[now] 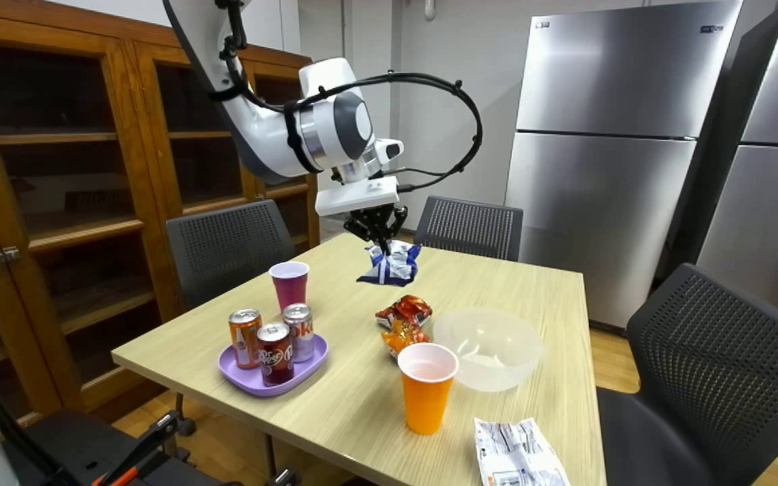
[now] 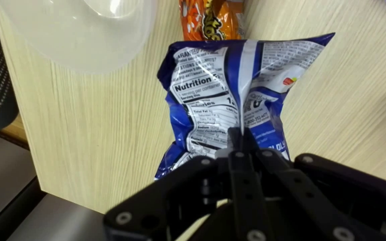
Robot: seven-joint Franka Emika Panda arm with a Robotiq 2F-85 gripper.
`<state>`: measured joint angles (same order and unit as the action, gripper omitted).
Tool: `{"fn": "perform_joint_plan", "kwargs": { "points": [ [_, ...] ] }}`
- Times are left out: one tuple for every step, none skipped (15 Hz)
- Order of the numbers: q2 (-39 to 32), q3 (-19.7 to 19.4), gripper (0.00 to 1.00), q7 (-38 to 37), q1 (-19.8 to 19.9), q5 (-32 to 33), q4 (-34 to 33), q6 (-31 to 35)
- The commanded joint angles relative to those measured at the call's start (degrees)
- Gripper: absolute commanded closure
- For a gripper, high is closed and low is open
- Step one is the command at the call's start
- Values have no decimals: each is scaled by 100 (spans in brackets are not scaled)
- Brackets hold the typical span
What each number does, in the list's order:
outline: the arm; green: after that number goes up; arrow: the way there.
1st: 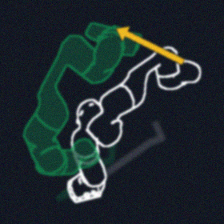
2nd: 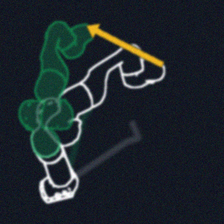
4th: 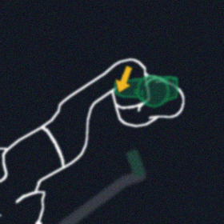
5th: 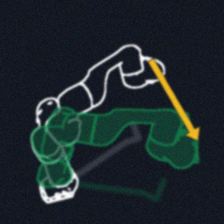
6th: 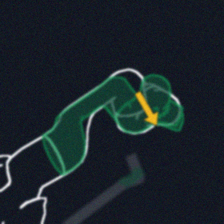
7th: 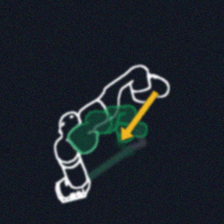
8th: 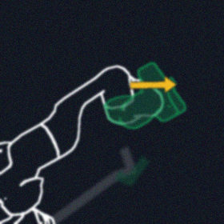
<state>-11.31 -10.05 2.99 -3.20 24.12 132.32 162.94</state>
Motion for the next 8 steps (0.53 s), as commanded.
{"fn": "perform_joint_plan", "kwargs": {
  "points": [
    [157, -32, 100, -172, 270, -111, 85, -145],
    [137, -55, 100, -198, 334, -160, 63, -172],
    [116, -72, 100, -221, 396, -215, 42, -191],
    [85, -112, 100, -258, 449, -251, 8, -224],
    [60, -148, 100, -293, 496, -295, -24, -259],
    [21, -184, 100, -321, 553, -345, -54, -283],
    [-2, -225, 100, -372, 586, -365, -79, -323],
    [-45, -260, 100, -405, 635, -393, -113, -343]
  ]
}}
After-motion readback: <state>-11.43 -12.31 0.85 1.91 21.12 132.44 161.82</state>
